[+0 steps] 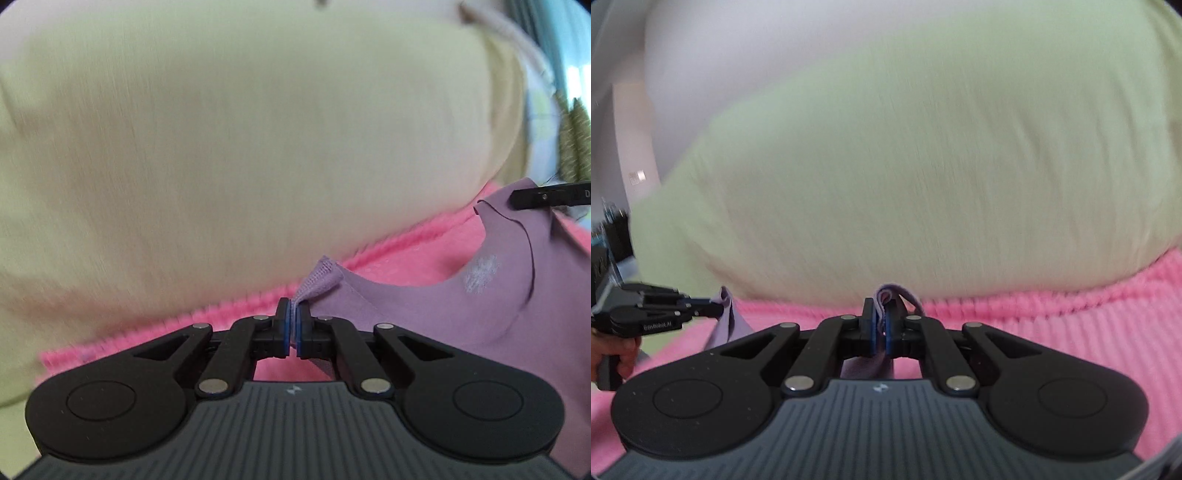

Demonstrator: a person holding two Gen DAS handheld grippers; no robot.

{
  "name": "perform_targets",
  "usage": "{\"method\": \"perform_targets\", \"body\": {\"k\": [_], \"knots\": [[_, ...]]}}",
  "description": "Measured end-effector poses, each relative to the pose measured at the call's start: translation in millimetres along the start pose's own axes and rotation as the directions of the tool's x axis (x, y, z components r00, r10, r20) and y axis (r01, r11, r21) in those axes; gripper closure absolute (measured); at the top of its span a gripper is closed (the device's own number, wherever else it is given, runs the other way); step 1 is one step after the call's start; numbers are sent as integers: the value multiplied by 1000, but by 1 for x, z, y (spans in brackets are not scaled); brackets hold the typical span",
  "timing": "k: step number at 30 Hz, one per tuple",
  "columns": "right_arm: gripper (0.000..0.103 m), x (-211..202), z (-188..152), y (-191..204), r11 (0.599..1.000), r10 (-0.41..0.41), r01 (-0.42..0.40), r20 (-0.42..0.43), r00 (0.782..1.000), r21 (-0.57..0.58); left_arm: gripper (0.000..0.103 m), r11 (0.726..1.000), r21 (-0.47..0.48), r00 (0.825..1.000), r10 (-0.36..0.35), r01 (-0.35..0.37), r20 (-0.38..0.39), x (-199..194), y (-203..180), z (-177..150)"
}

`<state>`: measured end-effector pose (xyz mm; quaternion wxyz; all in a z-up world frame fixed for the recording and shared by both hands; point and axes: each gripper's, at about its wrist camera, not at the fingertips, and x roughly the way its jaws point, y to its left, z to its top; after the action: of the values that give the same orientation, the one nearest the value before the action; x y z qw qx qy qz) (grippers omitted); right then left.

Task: Fold clothes
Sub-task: 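Lay the top flat on the pink blanket and open both tools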

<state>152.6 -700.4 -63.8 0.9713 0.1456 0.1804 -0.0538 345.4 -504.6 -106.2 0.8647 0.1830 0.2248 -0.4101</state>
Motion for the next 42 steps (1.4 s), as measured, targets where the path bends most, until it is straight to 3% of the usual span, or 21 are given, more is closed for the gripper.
{"method": "perform_targets", "body": {"k": [3,5,8,10,13,14,16,18,22,25,27,31,35,37,38,41,42], "knots": [[95,37,-18,-12,999,-38,39,-104,994,7,101,1000,-4,998,0,0,-58,28,-5,-18],[90,49,-25,-20,997,-65,70,-138,988,29,90,1000,-19,998,19,-20,-62,29,-6,-25],[60,27,-18,-21,994,-84,87,-43,996,65,80,996,-82,998,36,-40,-48,10,7,-31],[60,-3,-8,-14,988,-139,139,0,990,62,80,994,-99,998,39,-43,-42,-9,15,-33],[60,-47,-4,-2,986,-151,150,5,989,73,60,991,-131,999,27,-31,-29,-58,19,-42],[60,-59,-6,0,986,-147,146,6,989,74,58,989,-149,1000,8,-12,-29,-76,15,-48],[55,-102,-18,17,988,-123,123,-5,992,95,57,984,-177,998,-43,37,-34,-104,10,-59],[43,-140,-38,33,985,-122,125,-28,992,117,57,971,-218,993,-111,98,-49,-137,0,-77],[43,-202,-85,62,979,-138,150,-94,986,138,57,927,-317,968,-237,201,-80,-191,-21,-115],[43,-239,-115,89,970,-148,169,-127,981,177,57,867,-416,937,-338,276,-83,-226,-39,-140],[43,-263,-128,107,960,-159,188,-145,977,209,57,823,-473,911,-402,314,-94,-239,-51,-154],[43,-295,-143,129,949,-168,199,-139,976,244,58,778,-512,874,-476,364,-101,-249,-72,-168],[40,-309,-149,143,953,-170,201,-149,974,228,58,759,-531,845,-516,375,-140,-246,-87,-175],[36,-312,-151,141,951,-173,204,-144,974,232,61,771,-526,846,-507,359,-166,-243,-95,-179],[30,-314,-152,142,950,-183,211,-138,973,231,61,769,-530,844,-509,358,-169,-242,-96,-179],[29,-317,-154,143,948,-187,216,-138,973,234,65,740,-560,824,-541,372,-167,-238,-105,-181],[29,-317,-155,143,948,-186,215,-140,973,234,68,747,-553,827,-536,370,-171,-238,-106,-180]]}}
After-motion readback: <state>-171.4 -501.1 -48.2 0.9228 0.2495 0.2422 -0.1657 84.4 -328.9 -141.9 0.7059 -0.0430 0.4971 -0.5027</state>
